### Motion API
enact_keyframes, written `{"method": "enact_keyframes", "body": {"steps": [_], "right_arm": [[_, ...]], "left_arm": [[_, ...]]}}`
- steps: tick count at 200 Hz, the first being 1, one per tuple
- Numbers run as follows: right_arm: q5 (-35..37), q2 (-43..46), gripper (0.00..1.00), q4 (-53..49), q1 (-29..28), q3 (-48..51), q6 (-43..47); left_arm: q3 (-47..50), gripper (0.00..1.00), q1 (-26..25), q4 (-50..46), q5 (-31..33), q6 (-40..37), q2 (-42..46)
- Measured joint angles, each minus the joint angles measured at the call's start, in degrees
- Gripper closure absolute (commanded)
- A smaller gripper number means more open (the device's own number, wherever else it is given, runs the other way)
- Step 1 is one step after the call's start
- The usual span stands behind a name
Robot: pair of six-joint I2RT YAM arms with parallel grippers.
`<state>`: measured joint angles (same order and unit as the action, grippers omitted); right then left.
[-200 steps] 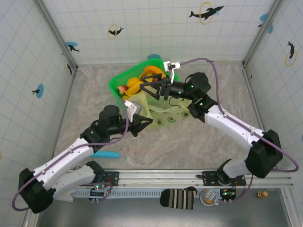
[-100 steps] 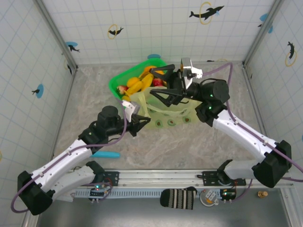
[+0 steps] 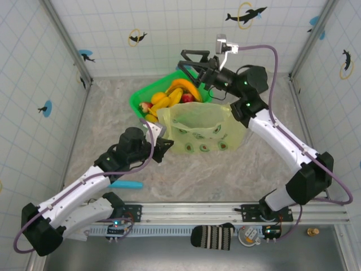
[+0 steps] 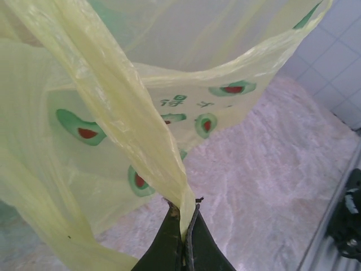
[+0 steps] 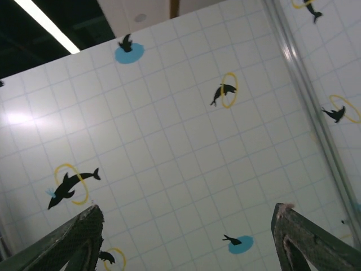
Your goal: Place the fake fruits into the plastic bag and tie a complex knot
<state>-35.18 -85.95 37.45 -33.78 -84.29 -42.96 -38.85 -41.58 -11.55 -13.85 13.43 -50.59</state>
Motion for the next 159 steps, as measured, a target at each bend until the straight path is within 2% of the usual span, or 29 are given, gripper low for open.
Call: {"method": "enact_keyframes", "body": {"steps": [14, 35, 55, 72, 95, 112, 136, 159], "right_arm": [[3.5, -0.9, 0.25, -9.1, 0.8, -3.8, 4.6], [9.9, -3.2, 0.22, -20.7, 3.9, -8.0, 11.4], [14.6, -9.5, 0.18, -31.1, 8.2, -12.8, 17.4], [18.2, -15.4, 0.15, -37.1, 11.1, -13.1, 21.2], [20.2, -23.6, 0.14, -42.5, 13.8, -13.1, 23.6], [20.7, -29.9, 0.09, -46.2, 14.8, -13.2, 24.7], [20.7, -36.3, 0.04, -49.7, 13.9, -13.3, 26.4], [21.2, -40.5, 0.05, -53.0, 11.9, -15.3, 27.4]], "left_arm": [[0.0, 1.0, 0.0, -1.3, 1.0, -0.5, 0.9], [0.7, 1.0, 0.0, -1.7, 0.0, -1.3, 3.1], [3.1, 1.0, 0.0, -1.5, -2.4, -1.7, 6.2], [4.9, 1.0, 0.0, -1.6, -4.1, -2.1, 8.3], [5.4, 1.0, 0.0, -1.7, -6.0, -3.1, 10.1], [5.4, 1.0, 0.0, -1.7, -7.3, -3.7, 10.5], [5.4, 1.0, 0.0, -1.7, -9.4, -4.6, 10.7], [5.5, 1.0, 0.0, -1.7, -10.4, -5.1, 11.9]]}}
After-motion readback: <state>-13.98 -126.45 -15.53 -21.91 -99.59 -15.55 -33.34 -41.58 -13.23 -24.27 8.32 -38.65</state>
